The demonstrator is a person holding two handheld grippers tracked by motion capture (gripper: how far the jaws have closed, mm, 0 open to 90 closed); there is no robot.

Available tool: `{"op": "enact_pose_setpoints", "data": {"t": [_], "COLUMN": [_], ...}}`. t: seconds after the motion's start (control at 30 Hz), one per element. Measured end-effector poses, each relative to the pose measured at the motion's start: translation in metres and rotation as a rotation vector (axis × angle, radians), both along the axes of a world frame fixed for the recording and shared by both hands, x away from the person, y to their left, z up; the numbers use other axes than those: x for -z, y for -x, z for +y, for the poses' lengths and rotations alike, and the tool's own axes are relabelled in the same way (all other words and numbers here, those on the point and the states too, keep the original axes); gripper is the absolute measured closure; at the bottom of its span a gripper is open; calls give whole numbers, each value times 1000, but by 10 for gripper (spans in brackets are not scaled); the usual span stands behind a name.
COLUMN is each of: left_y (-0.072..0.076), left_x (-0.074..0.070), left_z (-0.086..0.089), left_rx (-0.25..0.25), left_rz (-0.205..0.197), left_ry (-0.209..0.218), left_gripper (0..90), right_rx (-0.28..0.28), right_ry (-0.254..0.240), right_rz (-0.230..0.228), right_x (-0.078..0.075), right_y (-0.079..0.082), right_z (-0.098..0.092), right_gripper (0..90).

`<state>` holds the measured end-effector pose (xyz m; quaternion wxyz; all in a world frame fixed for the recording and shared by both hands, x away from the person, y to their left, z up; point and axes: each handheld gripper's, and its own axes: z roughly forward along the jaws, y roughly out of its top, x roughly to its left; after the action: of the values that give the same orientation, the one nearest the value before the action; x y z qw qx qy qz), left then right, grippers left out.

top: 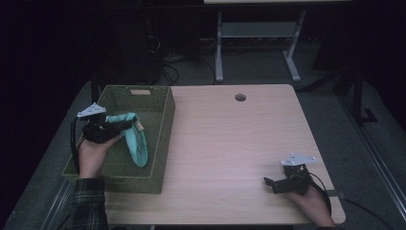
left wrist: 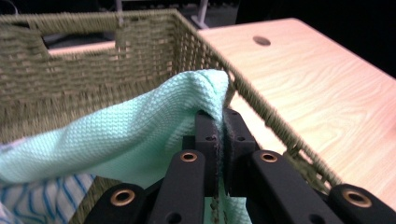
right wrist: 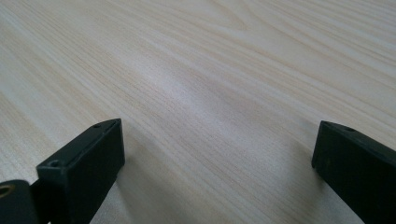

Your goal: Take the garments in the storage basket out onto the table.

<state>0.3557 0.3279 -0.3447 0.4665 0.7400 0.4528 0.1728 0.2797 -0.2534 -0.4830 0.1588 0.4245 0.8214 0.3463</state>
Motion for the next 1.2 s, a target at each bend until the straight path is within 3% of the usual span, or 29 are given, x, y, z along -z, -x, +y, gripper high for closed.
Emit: {"op": "enact_pose_setpoints", "data": {"t": [0.37, 0.7, 0.93, 1.2], "left_y": [4, 11, 11, 11], "left_x": [-28, -57, -75, -101], "left_z": [-8, -13, -17, -28], "left_rx": [-1, 32, 51, 110], "left_rz": [-121, -213, -243, -274], "left_ry": [14, 40, 42, 88], "left_gripper": [860, 860, 860, 859], "right_rx": [-1, 0, 0, 1], "right_ry": [1, 0, 0, 1], "right_rz": [-1, -1, -1, -1], "right_x": [0, 0, 0, 0], "right_y": [0, 0, 0, 0], "right_z": [0, 0, 0, 0], "right_gripper": [23, 23, 23, 23]}}
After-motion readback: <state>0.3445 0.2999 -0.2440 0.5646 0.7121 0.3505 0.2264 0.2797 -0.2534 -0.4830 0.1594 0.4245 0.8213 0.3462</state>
